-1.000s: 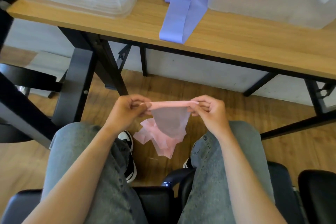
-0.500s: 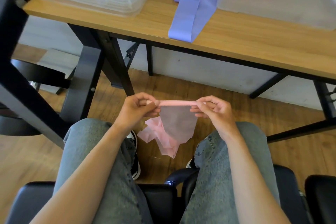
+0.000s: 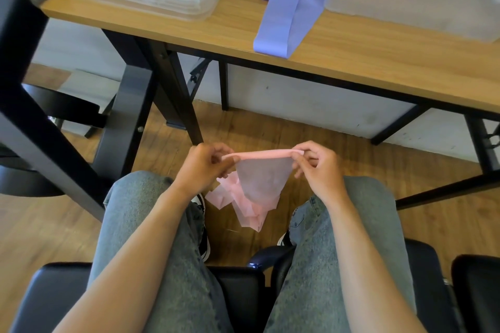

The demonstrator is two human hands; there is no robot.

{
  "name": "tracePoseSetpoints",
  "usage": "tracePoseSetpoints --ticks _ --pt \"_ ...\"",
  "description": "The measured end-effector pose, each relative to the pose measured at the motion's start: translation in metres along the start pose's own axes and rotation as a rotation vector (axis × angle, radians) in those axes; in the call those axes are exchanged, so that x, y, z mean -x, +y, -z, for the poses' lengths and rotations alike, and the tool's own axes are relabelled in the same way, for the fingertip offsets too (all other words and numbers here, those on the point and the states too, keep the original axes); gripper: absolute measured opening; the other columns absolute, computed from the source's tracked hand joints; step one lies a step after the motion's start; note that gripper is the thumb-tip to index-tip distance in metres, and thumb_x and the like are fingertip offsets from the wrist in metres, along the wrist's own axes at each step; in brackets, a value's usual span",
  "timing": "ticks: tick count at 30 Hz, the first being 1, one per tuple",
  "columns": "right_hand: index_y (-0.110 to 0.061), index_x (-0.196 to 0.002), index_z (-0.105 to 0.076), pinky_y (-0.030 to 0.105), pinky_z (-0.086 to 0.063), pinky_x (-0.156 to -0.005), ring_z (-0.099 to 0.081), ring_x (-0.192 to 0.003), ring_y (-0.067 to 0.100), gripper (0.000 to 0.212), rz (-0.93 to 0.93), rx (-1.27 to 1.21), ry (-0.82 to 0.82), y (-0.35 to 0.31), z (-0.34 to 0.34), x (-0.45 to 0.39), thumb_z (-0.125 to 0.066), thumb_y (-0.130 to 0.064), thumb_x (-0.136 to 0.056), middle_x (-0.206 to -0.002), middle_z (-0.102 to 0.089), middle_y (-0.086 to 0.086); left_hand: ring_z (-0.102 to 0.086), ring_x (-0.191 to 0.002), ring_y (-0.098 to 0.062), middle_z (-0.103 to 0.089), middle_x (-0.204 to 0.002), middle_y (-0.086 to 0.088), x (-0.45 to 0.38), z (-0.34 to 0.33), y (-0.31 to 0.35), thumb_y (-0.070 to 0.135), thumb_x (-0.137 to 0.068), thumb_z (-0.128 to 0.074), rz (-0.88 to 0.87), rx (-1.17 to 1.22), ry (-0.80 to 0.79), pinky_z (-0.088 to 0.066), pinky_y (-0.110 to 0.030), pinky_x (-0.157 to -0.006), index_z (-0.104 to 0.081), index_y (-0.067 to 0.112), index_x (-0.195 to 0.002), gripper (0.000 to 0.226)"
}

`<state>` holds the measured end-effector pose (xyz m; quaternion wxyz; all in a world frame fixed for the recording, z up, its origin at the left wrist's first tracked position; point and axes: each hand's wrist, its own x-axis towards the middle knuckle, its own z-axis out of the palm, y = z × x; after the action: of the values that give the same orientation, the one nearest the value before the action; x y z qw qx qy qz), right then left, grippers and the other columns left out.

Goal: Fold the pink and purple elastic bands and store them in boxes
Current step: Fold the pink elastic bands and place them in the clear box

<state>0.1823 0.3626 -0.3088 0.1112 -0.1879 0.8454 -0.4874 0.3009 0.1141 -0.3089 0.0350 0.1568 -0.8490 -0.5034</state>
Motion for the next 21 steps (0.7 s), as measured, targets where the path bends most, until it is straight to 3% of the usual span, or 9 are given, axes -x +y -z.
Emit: tracePoseSetpoints --ticks 3,8,13,17,21 --pt "-0.02 -0.101 -0.072 0.033 -0.058 -0.055 -0.066 -0.054 0.016 0.006 -0.004 -0.005 0.023 0.0 0.001 0.001 -0.066 -0.017 -0.1 -0.067 -0.07 -0.003 -0.073 -0.064 -0.018 -0.075 -0.073 0.001 -0.001 -0.002 0.001 0.025 -0.093 -0.073 0.047 0.115 0.03 -0.065 -0.037 -0.069 -0.076 0.014 -0.105 0.016" --pt "-0.006 -0.104 -0.073 0.034 -0.065 -0.07 -0.079 -0.084 0.02 0.008 -0.072 -0.273 0.004 -0.007 0.004 -0.003 -0.067 -0.005 -0.098 -0.09 -0.079 0.006 -0.078 -0.086 -0.023 -0.079 -0.094 -0.005 -0.005 -0.004 0.003 0.015 -0.091 -0.076 0.121 0.4 0.013 -0.064 -0.034 -0.077 -0.077 0.008 -0.105 0.016" --pt "-0.005 -0.107 -0.073 0.038 -0.066 -0.071 -0.079 -0.087 0.022 0.012 -0.076 -0.271 0.006 -0.004 0.002 -0.005 -0.072 -0.009 -0.096 -0.097 -0.079 0.007 -0.078 -0.089 -0.026 -0.079 -0.097 -0.008 -0.007 -0.007 -0.002 0.011 -0.088 -0.076 0.142 0.473 0.033 -0.065 -0.037 -0.079 -0.075 0.003 -0.104 0.018" --pt "-0.013 -0.129 -0.069 0.031 -0.065 -0.074 -0.078 -0.093 0.016 0.037 -0.067 -0.234 0.016 0.003 0.003 -0.007 -0.075 -0.007 -0.093 -0.11 -0.078 0.004 -0.077 -0.094 -0.021 -0.079 -0.101 -0.006 -0.009 -0.005 -0.011 0.008 -0.086 -0.079 0.117 0.396 -0.047 -0.063 -0.034 -0.083 -0.07 0.013 -0.12 0.036" --pt "-0.012 -0.118 -0.074 0.033 -0.066 -0.076 -0.076 -0.097 0.013 0.023 -0.032 -0.103 0.014 0.007 -0.003 -0.007 -0.07 -0.004 -0.096 -0.107 -0.076 -0.001 -0.075 -0.092 -0.01 -0.078 -0.101 0.006 -0.009 -0.008 -0.017 0.014 -0.088 -0.077 0.029 0.126 -0.048 -0.063 -0.031 -0.085 -0.077 0.017 -0.114 0.027"
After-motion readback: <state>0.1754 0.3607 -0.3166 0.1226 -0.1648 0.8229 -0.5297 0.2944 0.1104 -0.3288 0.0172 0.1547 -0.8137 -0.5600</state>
